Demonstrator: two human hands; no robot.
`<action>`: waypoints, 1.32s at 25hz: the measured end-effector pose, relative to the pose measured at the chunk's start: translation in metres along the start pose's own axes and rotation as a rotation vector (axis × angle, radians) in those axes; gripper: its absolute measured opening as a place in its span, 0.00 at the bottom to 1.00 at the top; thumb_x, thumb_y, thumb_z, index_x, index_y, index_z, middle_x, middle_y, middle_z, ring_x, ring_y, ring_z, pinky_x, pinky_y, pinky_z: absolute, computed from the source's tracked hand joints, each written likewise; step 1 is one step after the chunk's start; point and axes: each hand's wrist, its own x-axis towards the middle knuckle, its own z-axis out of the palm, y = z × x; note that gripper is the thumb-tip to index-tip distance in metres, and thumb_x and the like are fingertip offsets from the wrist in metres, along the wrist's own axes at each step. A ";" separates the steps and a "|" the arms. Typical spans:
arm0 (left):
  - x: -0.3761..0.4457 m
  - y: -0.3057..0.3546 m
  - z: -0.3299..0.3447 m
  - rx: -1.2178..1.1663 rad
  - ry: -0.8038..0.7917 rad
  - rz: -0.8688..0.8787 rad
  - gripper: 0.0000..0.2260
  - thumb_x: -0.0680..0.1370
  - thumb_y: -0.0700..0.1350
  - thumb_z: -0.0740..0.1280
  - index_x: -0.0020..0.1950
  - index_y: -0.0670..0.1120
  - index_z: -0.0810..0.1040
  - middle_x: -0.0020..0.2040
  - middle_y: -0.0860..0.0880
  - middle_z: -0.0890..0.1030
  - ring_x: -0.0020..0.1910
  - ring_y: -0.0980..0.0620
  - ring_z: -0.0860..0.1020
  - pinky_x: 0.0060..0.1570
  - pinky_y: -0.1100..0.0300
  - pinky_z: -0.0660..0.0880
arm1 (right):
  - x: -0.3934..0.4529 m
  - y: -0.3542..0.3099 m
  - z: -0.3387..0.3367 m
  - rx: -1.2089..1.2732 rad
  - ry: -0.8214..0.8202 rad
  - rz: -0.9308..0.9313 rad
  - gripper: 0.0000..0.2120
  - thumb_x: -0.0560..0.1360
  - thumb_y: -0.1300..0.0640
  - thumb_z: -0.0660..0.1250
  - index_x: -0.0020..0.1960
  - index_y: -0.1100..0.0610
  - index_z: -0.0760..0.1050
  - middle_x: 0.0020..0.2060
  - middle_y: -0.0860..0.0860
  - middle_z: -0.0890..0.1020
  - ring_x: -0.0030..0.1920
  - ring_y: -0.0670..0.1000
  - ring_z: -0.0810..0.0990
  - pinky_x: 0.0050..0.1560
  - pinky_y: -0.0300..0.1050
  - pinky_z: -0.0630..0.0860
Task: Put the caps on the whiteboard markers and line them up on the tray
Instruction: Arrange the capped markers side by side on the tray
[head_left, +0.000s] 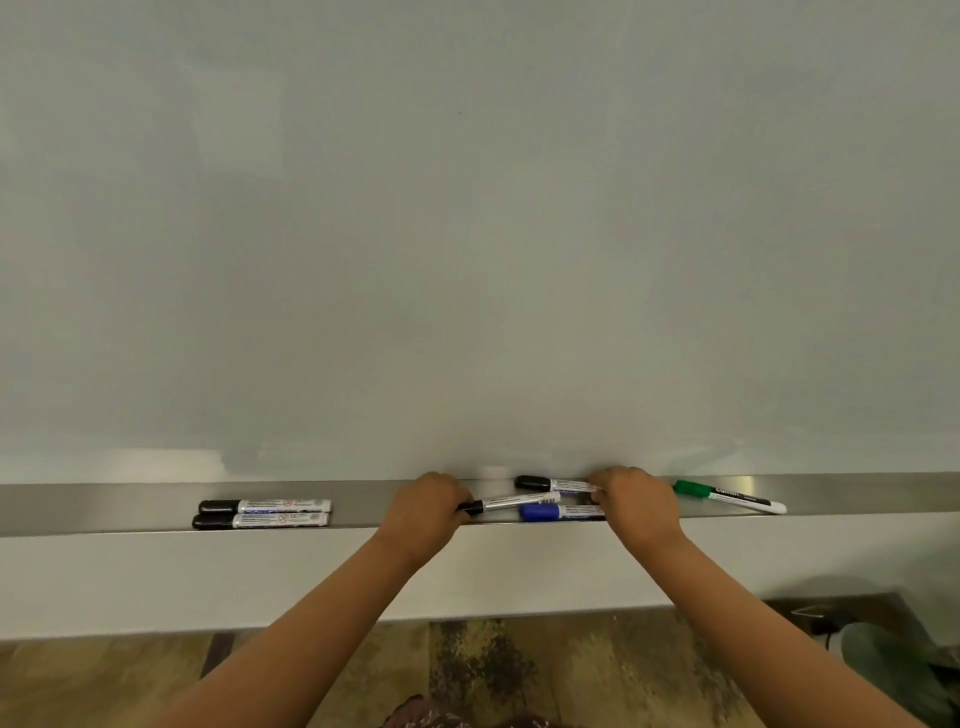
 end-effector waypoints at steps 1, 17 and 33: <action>0.000 -0.001 0.000 0.023 -0.001 0.004 0.12 0.78 0.47 0.59 0.55 0.47 0.79 0.52 0.46 0.80 0.52 0.46 0.76 0.47 0.52 0.73 | 0.000 0.001 0.001 0.000 -0.002 -0.015 0.10 0.78 0.55 0.57 0.52 0.53 0.77 0.50 0.53 0.82 0.49 0.55 0.79 0.38 0.43 0.68; -0.073 -0.072 -0.025 0.227 0.251 0.058 0.07 0.58 0.40 0.79 0.28 0.49 0.83 0.27 0.55 0.79 0.30 0.53 0.78 0.22 0.67 0.72 | -0.011 -0.125 -0.014 0.247 0.110 -0.304 0.13 0.79 0.55 0.57 0.60 0.51 0.75 0.53 0.51 0.80 0.54 0.52 0.75 0.44 0.48 0.74; -0.081 -0.119 -0.030 -0.238 0.438 -0.167 0.09 0.74 0.38 0.66 0.51 0.41 0.83 0.50 0.43 0.82 0.52 0.42 0.76 0.50 0.54 0.73 | 0.012 -0.160 0.001 0.207 0.012 -0.401 0.10 0.77 0.60 0.59 0.50 0.54 0.78 0.44 0.54 0.80 0.46 0.55 0.76 0.35 0.43 0.64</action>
